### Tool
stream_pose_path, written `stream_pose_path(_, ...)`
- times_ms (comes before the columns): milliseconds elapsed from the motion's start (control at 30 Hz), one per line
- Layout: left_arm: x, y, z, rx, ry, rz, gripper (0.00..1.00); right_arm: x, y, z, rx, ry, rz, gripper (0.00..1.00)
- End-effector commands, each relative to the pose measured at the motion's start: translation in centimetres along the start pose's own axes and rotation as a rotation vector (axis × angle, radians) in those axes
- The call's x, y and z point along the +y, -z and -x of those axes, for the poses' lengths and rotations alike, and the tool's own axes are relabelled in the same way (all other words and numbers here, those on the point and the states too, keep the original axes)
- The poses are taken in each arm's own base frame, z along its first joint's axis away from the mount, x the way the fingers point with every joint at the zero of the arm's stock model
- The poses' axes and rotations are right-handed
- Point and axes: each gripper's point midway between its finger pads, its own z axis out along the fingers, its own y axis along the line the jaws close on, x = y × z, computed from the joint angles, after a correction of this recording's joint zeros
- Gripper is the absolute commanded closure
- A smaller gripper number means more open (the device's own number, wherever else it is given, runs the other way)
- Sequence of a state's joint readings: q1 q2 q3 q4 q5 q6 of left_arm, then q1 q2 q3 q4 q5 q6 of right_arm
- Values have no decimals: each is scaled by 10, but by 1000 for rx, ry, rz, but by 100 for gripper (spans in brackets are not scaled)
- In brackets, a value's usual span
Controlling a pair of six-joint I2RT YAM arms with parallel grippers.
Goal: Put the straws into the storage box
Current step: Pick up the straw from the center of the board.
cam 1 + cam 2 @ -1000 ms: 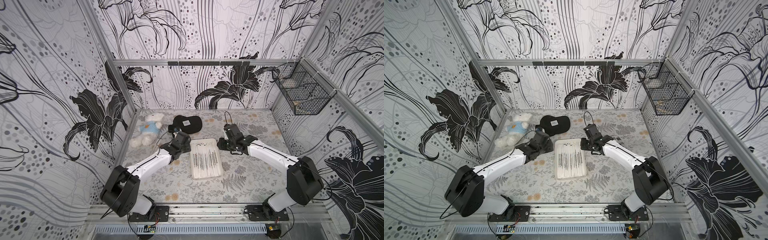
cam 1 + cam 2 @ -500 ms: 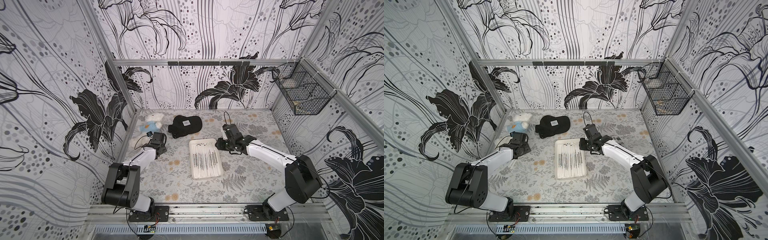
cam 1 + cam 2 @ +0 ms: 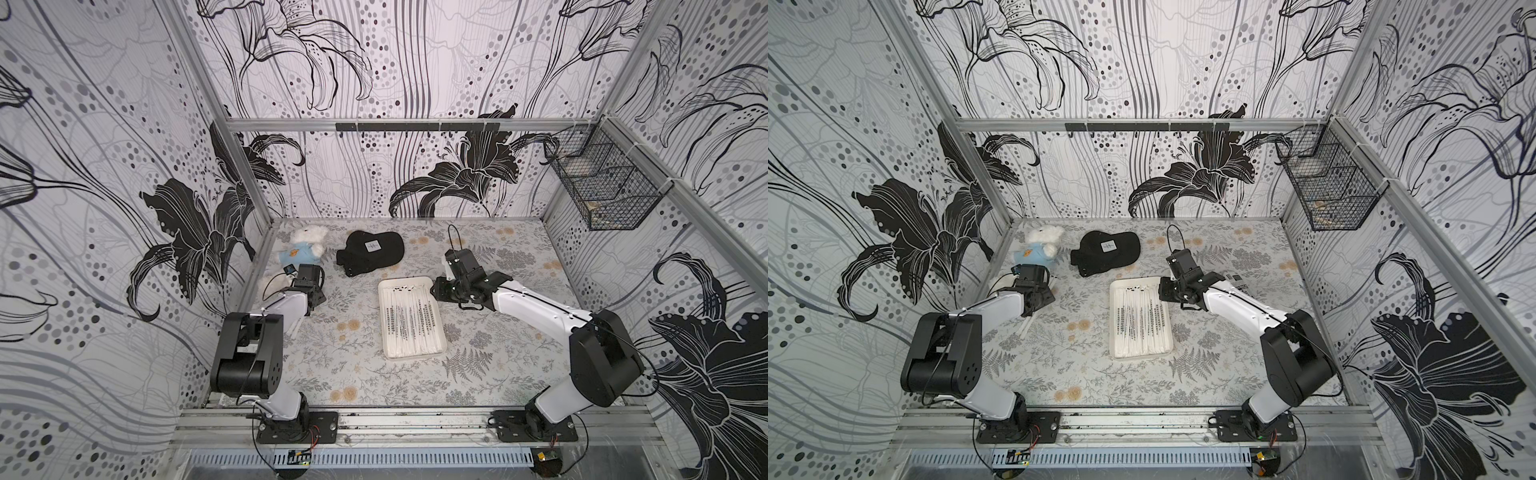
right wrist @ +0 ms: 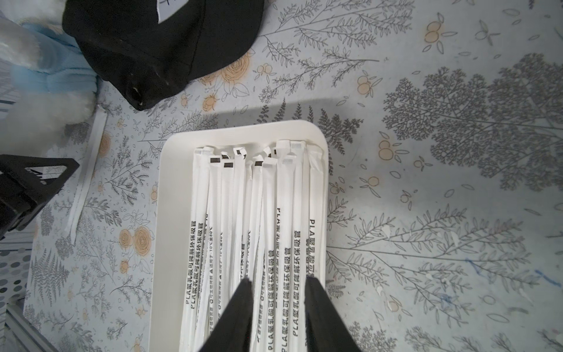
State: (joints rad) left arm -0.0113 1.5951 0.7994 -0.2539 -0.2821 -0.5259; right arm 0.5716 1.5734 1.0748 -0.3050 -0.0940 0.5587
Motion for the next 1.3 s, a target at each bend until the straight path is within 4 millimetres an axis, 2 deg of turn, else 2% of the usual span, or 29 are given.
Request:
stream_pose_path(0,-5,-6,4,-15,42,-39,37,2,5,-1,-3,22,9,67)
stream_pose_path(167,-7,-10,-2,4,70,-73,41,2,6,0,-7,20,7,67)
stream_pose_path(367,-9,-14,-22,65,93,-114,48,3,8,2,-14,22,8,67)
stream_pose_path(700,-7,6,-42,100,114,-164,50,2,8,3,-11,27,0,67)
stream_pose_path(933,-9,5,-65,147,99,-162,53,4,10,6,-20,31,-1,67)
stream_pose_path(1267,-24,16,-85,150,-33,-98,77,5,15,10,-27,31,-4,67)
